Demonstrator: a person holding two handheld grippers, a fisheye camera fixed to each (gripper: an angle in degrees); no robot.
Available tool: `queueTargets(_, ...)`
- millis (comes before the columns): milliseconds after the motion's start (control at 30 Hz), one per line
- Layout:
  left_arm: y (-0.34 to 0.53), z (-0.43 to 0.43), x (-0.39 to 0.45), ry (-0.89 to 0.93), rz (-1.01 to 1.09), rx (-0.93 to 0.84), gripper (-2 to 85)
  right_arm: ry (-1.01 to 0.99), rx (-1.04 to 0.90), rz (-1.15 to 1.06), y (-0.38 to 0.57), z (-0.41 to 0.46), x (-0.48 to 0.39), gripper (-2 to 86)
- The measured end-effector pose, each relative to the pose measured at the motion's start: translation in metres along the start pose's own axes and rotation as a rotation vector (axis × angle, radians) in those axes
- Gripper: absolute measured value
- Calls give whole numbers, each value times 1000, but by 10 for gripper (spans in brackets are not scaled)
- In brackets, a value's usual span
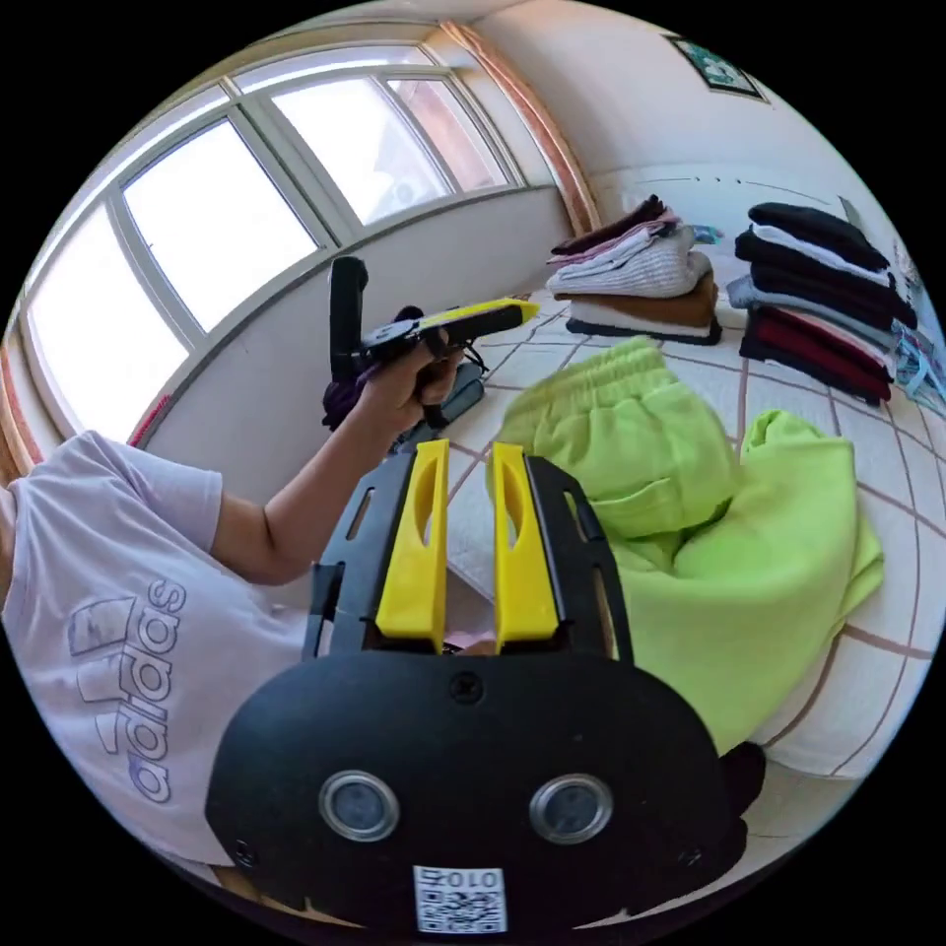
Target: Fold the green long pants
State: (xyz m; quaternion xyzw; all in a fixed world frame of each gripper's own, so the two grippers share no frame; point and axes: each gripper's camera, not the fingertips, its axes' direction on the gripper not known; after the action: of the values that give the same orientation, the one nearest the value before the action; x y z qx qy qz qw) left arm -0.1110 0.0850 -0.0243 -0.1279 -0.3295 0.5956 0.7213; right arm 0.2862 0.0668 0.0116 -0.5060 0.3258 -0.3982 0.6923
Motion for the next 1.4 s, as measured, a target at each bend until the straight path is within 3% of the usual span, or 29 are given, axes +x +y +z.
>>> queueTargets(67, 30, -12, 12, -109, 103, -8, 31, -28, 79, 17, 5, -10, 13, 95)
queueTargets(133, 49, -18, 17, -143, 127, -19, 43, 91, 94, 41, 2, -21, 26, 107)
queueTargets(233, 69, -15, 23, -30, 107, -63, 85, 350, 2, 54, -4, -27, 43, 123)
queueTargets(333, 68, 7, 38, 84, 174, -132, 116, 323, -37, 71, -11, -21, 51, 129)
queueTargets(533, 8, 31, 67, 255, 297, -56, 142, 337, -44, 55, -26, -4, 31, 122)
queueTargets(667, -26, 71, 90, 389, 376, -194, 135, 385, -64, 74, -29, -9, 23, 124)
queueTargets(800, -21, 90, 105, 315, 359, -269, 93, 426, -49, 124, -25, -22, 20, 120)
queueTargets(1000, -4, 37, 84, 283, 321, -139, 67, 418, 11, 171, -23, -40, 21, 112)
queueTargets(1133, -7, -46, 45, 166, 274, 45, 56, 413, 13, 165, -28, -38, 21, 119)
queueTargets(1333, -1, -184, -24, 145, 144, 390, 41, 372, 12, 126, -43, -30, 15, 122)
queueTargets(1400, 7, -210, -35, 103, 143, 430, 36, 356, 23, 104, -48, -31, 11, 124)
